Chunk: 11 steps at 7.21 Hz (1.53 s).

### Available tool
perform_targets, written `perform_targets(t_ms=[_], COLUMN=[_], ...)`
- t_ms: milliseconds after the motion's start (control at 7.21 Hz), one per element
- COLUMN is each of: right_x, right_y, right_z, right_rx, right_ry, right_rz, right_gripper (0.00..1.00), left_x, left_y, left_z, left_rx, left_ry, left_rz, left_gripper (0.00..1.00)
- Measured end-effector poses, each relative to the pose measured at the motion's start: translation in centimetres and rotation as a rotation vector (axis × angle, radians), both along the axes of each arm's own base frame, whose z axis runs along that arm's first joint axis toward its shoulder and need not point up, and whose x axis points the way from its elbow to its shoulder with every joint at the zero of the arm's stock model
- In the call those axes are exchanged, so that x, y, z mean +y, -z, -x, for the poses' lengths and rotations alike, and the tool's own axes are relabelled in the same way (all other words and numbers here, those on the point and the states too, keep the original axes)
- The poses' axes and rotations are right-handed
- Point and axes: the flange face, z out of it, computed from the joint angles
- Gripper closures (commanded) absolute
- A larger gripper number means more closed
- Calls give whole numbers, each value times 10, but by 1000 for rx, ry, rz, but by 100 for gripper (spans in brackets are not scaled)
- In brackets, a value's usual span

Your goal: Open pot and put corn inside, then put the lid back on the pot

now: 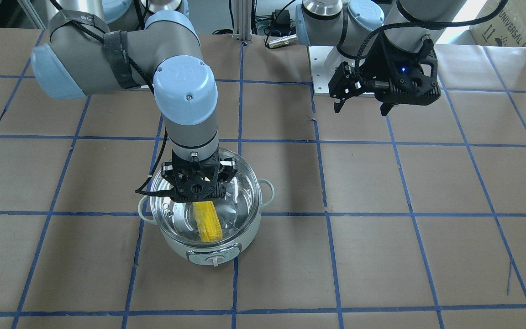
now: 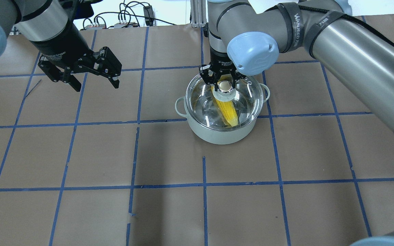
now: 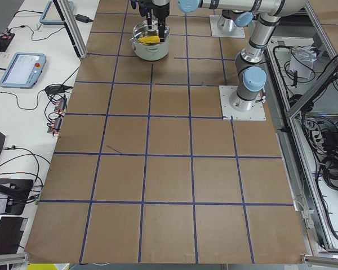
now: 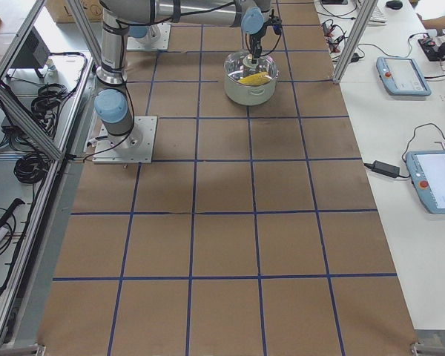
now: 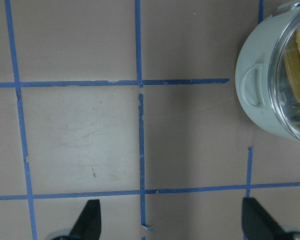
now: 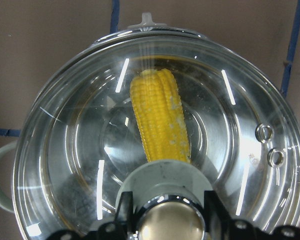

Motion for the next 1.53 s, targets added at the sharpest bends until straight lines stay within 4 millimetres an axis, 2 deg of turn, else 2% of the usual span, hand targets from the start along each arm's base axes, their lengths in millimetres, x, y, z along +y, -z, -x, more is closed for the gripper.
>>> perform_targets(t_ms=[139, 277, 694, 832, 971, 1110, 1249, 1526], right_x=[0, -1, -2, -2, -6, -13, -21, -27], right_y=[-1, -2, -9, -13, -23, -35, -49, -89], right_z=[0, -1, -1, 0, 4, 15, 36, 99], right_rx=[-1, -2, -2, -1, -3, -7, -14, -33], right_ry=[0, -1, -1, -1, 4, 18, 48, 134], right_rz=[2, 6, 5, 0, 2, 16, 39, 93], right_gripper=[27, 20, 12, 0, 0, 0, 0, 0], left_x=[0, 0, 0, 0, 0, 0, 0, 0], left_y=[0, 0, 0, 0, 0, 0, 0, 0], left_z=[0, 0, 0, 0, 0, 0, 0, 0], left_rx=[0, 0, 0, 0, 0, 0, 0, 0], left_ry=[0, 0, 0, 0, 0, 0, 0, 0], left_rz=[0, 0, 0, 0, 0, 0, 0, 0], left_gripper=[0, 0, 0, 0, 0, 0, 0, 0])
